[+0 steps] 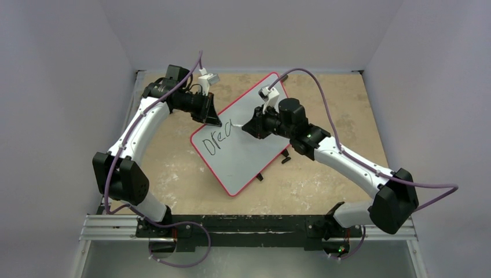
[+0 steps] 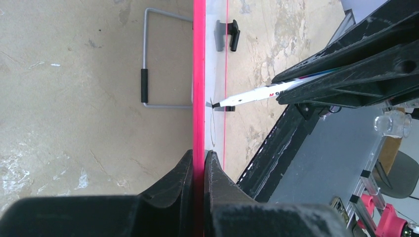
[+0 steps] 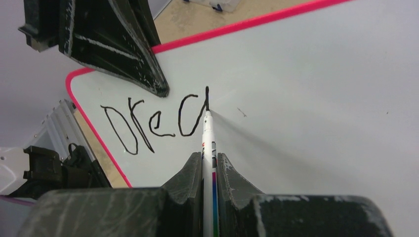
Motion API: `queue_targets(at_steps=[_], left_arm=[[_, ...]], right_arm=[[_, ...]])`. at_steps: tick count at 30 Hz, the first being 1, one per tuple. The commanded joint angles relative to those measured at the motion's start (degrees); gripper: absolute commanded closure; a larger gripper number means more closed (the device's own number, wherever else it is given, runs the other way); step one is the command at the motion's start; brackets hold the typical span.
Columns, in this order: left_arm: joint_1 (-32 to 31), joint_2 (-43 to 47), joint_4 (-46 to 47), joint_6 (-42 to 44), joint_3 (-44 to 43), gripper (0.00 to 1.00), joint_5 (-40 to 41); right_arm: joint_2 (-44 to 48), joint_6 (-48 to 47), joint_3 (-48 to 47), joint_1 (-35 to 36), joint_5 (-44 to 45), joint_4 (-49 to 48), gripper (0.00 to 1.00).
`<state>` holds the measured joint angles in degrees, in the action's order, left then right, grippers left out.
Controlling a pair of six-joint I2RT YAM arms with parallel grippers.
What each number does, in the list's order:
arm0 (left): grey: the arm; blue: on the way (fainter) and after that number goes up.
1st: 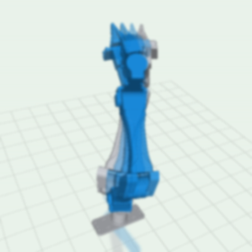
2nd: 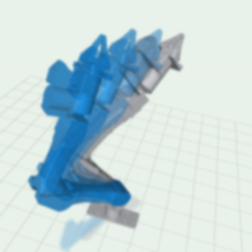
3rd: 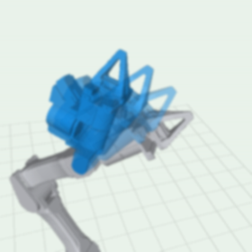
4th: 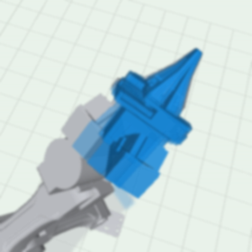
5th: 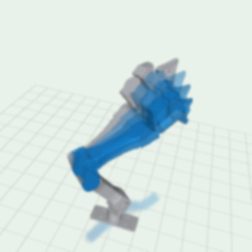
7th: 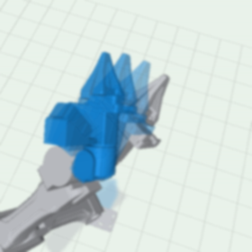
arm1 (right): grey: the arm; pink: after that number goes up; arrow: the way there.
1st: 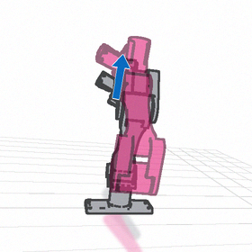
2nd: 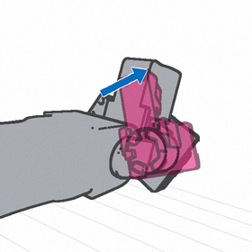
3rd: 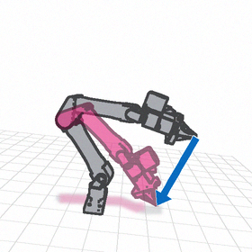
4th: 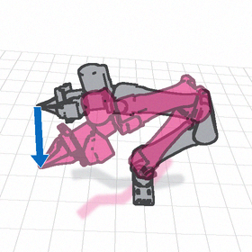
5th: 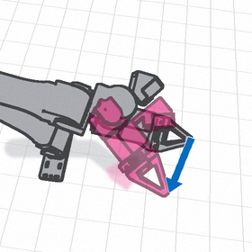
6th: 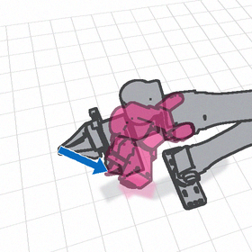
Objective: Write a sentence on the whiteboard
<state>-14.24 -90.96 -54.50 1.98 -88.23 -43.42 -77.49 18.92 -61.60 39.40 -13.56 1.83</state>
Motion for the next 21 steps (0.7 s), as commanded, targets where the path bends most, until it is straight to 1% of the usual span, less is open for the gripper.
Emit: queue_targets(at_steps=[1,7,11,16,21], left_arm=[[-0.97,2.1,1.73,4.0,0.55,1.0,4.58],[-0.97,2.1,1.77,4.02,0.51,1.0,4.59],[-0.97,2.09,1.72,4.06,0.51,1.0,4.58],[-1.05,2.14,1.75,4.04,0.51,1.0,4.57],[-1.18,2.27,1.74,4.05,0.6,1.0,4.57]], right_arm=[[2.12,0.16,3.83,-0.05,-0.34,-0.51,1.0],[3.76,0.27,4.78,-0.09,1.7,0.57,1.0],[5.16,-0.57,2.0,-0.07,4.35,3.41,1.0],[6.57,-1.58,-1.46,-0.07,6.23,4.68,1.0],[5.14,-1.84,-3.9,-0.49,6.74,4.5,1.0]])
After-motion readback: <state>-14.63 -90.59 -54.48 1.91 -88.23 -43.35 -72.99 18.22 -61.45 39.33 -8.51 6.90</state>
